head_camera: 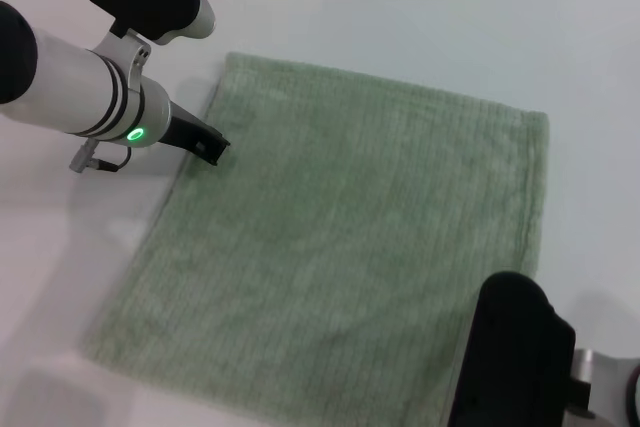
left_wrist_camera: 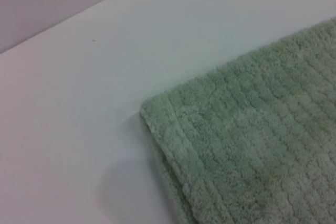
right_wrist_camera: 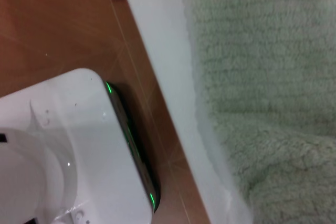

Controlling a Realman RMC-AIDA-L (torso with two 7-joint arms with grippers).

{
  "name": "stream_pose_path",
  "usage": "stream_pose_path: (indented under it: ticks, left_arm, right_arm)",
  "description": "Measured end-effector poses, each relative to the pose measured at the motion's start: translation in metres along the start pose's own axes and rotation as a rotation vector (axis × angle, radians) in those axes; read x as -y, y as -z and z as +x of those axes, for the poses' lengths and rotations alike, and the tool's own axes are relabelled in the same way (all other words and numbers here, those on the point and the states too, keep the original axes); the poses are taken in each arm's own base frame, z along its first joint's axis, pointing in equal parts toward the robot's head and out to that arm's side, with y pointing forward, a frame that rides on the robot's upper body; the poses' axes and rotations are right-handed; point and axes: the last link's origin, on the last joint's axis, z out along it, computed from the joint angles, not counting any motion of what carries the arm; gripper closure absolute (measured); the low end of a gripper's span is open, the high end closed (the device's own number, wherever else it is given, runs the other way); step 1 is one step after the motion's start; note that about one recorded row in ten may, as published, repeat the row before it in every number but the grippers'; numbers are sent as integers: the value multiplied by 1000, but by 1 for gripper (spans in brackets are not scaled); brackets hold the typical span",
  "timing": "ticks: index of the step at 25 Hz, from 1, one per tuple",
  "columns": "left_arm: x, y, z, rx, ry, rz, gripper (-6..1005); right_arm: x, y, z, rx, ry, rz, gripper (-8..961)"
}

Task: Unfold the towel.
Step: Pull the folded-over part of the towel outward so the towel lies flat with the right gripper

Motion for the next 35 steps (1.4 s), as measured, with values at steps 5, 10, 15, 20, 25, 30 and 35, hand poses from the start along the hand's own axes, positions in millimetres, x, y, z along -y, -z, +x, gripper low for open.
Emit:
stream_pose_path:
  ticks: [5,10,15,20,25,30,35]
  left_arm:
    - [-1,0,1,-2,-2,-1,1000]
    - [-2,-1,0,0,-3,-3,1000]
    - [-3,-1,0,3,-6,-5,1000]
    - [-3,-1,1,3,-9,-6,1000]
    - [-2,0,2,-1,-8,-3,1000]
    - [0,1,4,-8,-8,1,1000]
    - [0,1,6,-9,-15,2,1000]
  right_arm:
    - [6,4,1,9,-11,56,741]
    - [12,12,-4,53,-24,58,548]
    - [22,20,-11,102,-26,73,464]
    - [22,30,-24,177,-15,3,452]
    - [21,37,-31,205,8,-27,451]
    - [27,40,-34,215,-2,-13,451]
    - [23,38,-29,176,7,-51,451]
